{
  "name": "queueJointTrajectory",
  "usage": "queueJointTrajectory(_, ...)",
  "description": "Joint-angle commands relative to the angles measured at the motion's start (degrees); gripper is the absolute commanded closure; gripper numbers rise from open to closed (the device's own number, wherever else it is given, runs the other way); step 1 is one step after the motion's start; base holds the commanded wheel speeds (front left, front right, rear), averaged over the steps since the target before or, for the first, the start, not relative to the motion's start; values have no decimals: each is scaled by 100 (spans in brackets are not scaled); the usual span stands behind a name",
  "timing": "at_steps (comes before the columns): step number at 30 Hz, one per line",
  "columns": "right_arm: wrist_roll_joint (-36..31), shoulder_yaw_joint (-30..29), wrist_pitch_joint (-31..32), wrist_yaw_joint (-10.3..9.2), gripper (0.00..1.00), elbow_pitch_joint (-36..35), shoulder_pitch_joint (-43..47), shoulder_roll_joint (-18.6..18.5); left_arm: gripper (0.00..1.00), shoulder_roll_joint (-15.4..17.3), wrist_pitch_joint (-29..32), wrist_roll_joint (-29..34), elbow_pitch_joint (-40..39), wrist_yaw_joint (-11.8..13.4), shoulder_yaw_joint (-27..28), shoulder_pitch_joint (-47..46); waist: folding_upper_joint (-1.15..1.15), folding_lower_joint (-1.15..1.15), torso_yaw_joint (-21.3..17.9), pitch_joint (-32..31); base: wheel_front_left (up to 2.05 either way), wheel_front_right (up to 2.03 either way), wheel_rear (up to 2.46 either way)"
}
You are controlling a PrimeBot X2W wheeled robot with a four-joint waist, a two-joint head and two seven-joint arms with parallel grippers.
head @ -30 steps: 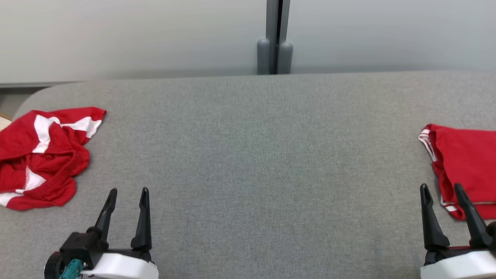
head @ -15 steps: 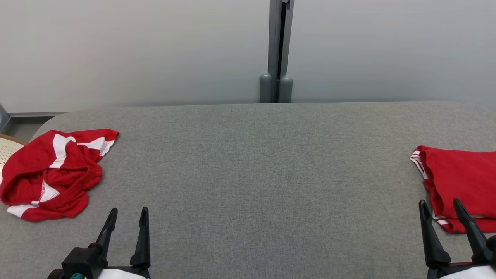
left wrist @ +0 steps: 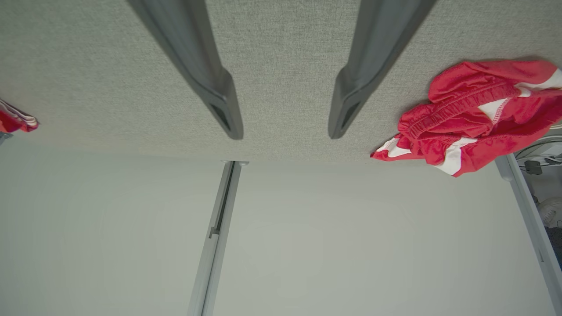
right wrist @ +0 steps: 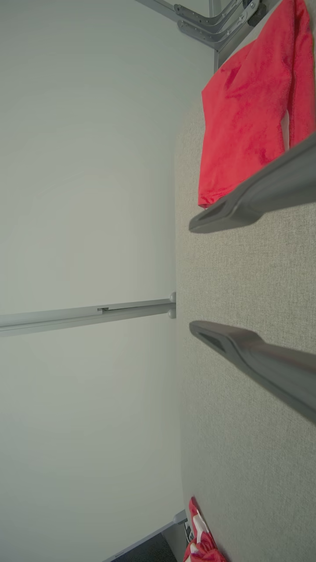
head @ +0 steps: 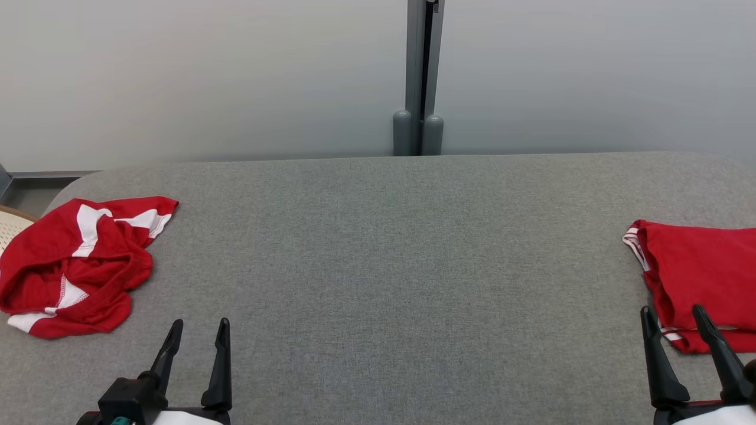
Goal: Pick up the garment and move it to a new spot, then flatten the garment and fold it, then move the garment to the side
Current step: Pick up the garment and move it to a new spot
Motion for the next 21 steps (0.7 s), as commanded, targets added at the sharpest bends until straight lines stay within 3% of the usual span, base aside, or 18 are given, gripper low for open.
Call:
queueJointTrajectory(1, 36, -13, -53, -10, 0, 34, -2, -42, 0, 9, -26, 25, 13, -18, 30, -58, 0, 0, 13, -1, 0, 0, 0)
queueJointTrajectory(10, 59, -107, -73, -10, 0, 24, 67, -64, 0, -30, -26, 54, 36, -63, 33, -210, 0, 0, 271, 43, 0, 0, 0)
queueJointTrajectory(21, -60, -23, 41, -7, 0, -322, -106, -73, 0, -203, -27, 167, 87, -209, -76, -901, 0, 0, 1854, 333, 0, 0, 0)
